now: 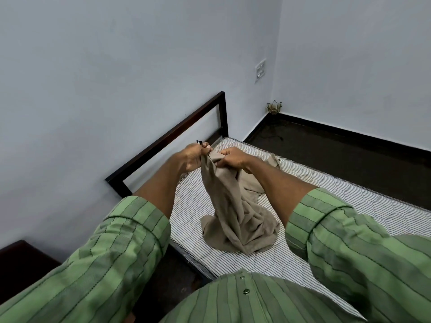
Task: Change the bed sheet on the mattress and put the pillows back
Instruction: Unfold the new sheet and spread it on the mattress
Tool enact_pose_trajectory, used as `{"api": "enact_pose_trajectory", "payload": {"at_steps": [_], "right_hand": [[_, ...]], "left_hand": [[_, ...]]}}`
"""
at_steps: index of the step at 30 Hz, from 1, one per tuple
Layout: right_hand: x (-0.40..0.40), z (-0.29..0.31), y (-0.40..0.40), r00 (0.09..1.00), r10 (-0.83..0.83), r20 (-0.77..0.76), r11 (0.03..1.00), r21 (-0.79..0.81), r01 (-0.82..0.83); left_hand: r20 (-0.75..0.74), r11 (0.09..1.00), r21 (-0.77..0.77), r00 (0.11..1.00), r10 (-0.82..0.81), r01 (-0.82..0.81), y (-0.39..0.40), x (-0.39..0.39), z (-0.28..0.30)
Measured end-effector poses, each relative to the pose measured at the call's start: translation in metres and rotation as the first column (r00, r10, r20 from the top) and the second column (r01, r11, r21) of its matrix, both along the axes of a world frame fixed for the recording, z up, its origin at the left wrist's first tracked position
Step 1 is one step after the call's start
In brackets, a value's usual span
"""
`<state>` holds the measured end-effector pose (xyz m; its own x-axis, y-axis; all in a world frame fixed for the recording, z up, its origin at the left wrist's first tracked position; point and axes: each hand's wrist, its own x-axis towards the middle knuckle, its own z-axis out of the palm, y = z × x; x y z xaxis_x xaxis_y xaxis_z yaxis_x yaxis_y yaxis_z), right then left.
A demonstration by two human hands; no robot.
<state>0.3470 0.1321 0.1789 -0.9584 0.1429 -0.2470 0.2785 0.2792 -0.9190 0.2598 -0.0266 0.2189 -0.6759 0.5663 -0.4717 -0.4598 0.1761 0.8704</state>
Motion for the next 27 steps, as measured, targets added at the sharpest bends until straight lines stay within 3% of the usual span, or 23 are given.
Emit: {"api": "enact_pose_trajectory", "payload": {"at_steps": [2, 5, 9, 19, 27], "right_hand": [[0.0, 0.0, -0.001, 0.995, 0.027, 0.096, 1.0, -0.002, -0.027], [-0.001, 0.0, -0.003, 0.987, 0.015, 0.158, 0.988, -0.155, 0.009], [-0.001, 0.003, -0.001, 0.99, 0.028, 0.142, 0.914, -0.405, 0.033], [0.002, 0.022, 0.006, 0.995, -0.094, -0.012, 0.945, -0.315, 0.086], [0.01, 0.023, 0.013, 0.985, -0.172, -0.018, 0.907, -0.394, 0.152]], "left_hand": [[-0.097, 0.998, -0.07, 0.995, -0.012, 0.005, 0.0, -0.003, -0.006], [-0.251, 0.988, -0.155, 0.967, -0.037, -0.003, 0.0, -0.003, -0.009], [-0.258, 0.992, -0.127, 0.965, -0.046, 0.013, -0.004, -0.004, -0.008], [-0.15, 0.997, -0.059, 0.987, -0.054, 0.046, -0.017, -0.001, -0.004], [-0.192, 0.987, 0.032, 0.97, -0.148, 0.157, -0.027, -0.001, -0.001]]}}
